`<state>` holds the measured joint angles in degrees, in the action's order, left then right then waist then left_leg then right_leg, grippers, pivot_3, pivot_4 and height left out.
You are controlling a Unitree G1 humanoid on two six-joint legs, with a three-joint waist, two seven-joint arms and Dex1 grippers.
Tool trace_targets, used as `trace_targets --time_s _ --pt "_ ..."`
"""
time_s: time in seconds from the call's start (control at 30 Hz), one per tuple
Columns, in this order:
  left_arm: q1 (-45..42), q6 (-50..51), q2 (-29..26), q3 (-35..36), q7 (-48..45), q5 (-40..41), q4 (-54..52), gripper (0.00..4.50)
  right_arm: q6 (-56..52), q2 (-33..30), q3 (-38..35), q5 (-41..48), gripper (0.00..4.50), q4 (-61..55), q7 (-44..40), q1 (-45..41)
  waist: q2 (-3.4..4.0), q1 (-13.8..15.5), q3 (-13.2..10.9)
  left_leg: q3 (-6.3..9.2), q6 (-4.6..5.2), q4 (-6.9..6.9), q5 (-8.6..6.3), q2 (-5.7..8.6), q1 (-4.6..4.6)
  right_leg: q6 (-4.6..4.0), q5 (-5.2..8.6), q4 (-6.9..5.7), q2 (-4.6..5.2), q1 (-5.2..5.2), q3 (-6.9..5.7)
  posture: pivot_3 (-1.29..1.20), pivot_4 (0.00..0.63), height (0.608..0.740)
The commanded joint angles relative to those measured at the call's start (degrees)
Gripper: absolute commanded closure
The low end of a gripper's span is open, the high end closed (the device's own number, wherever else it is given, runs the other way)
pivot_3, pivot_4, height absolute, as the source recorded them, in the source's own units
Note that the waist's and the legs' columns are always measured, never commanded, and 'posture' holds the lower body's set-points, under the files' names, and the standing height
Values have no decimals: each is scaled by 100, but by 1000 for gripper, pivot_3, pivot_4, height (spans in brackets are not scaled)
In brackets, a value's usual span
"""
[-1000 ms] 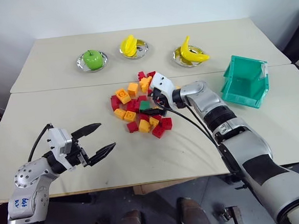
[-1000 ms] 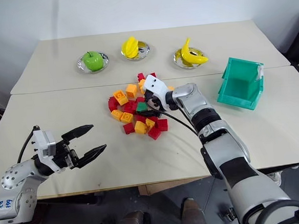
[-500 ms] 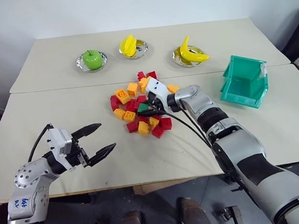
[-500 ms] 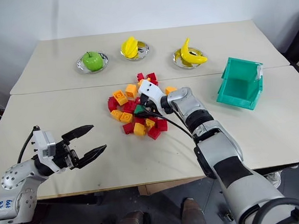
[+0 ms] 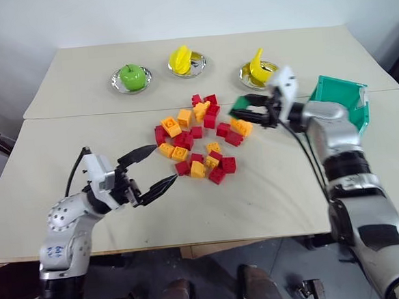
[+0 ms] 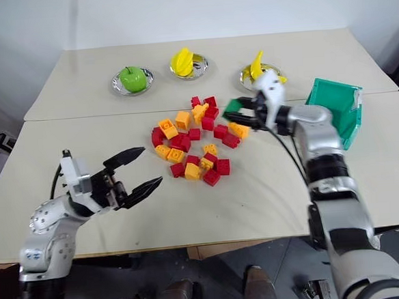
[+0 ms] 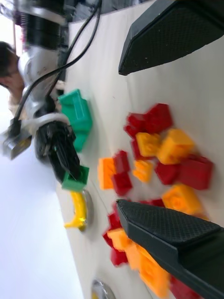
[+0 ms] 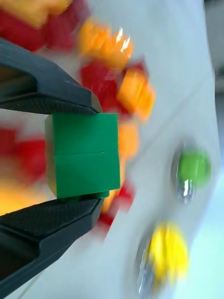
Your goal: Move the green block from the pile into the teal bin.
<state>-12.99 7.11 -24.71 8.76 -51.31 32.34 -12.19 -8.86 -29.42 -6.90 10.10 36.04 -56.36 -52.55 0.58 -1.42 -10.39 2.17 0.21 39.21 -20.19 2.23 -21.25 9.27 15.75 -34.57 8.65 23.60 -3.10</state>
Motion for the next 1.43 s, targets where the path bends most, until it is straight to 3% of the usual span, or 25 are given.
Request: trace_targets --time_s 0.03,0.2,0.37,0.57,0.8,0.83,1.03,1.2,1.3,1.43 --pt "-448 -23 253 -334 37 -20 131 0 -97 -735 -750 54 2409 -412 887 255 1 -3 0 -9 0 0 0 -1 2 0 0 0 0 0 3 0 150 740" --pt "-789 -71 361 -782 -254 -235 520 0 138 -1420 -1048 -284 2409 127 2010 425 0 -27 0 -88 3 -3 1 -5 7 1 0 6 -2 2 12 0 150 740" --pt "-954 -183 374 -851 -377 -306 764 0 499 -1547 -968 -430 2409 1299 2422 33 0 -60 0 -123 4 -7 1 -26 19 1 0 10 -10 3 15 0 150 740" --pt "-943 -178 341 -819 -380 -324 729 0 932 -1501 -836 -473 2409 2189 2339 -390 1 -20 -1 -119 9 -2 3 -23 14 6 -3 15 -8 3 22 0 150 740" --pt "-869 -233 186 -685 -331 -415 724 0 1293 -1543 -778 -368 57 2167 2045 -399 0 -5 -1 -112 9 0 3 -18 8 9 -5 19 -7 2 20 0 150 740" --pt "-847 -251 97 -643 -340 -471 749 0 1350 -1539 -813 -195 19 1941 1631 -291 0 -10 -1 -111 9 -1 3 -20 8 9 -5 19 -8 2 20 0 150 740" --pt "-426 -269 -547 -87 -308 -503 785 0 1083 -1559 -1038 1135 19 -356 -623 1215 0 -9 0 -109 9 -5 3 -25 9 9 -5 27 -11 2 15 0 150 740" --pt "213 -429 -1042 347 -172 -811 820 0 597 -1662 -941 2269 19 -2799 -2352 3657 0 96 0 -98 9 -3 2 -26 10 10 -5 33 -10 -8 6 0 150 740" --pt "585 -510 -1181 563 -92 -857 702 0 780 -1641 -989 2282 19 -3182 -2626 4534 0 157 -1 -102 13 -1 -1 -22 12 17 -10 41 -8 -15 10 0 150 740" --pt "988 -607 -1274 811 18 -870 577 0 1021 -1463 -1114 2175 19 -3074 -2435 4890 0 150 -1 -100 23 3 1 -25 24 15 -45 64 -5 -21 23 0 150 740"
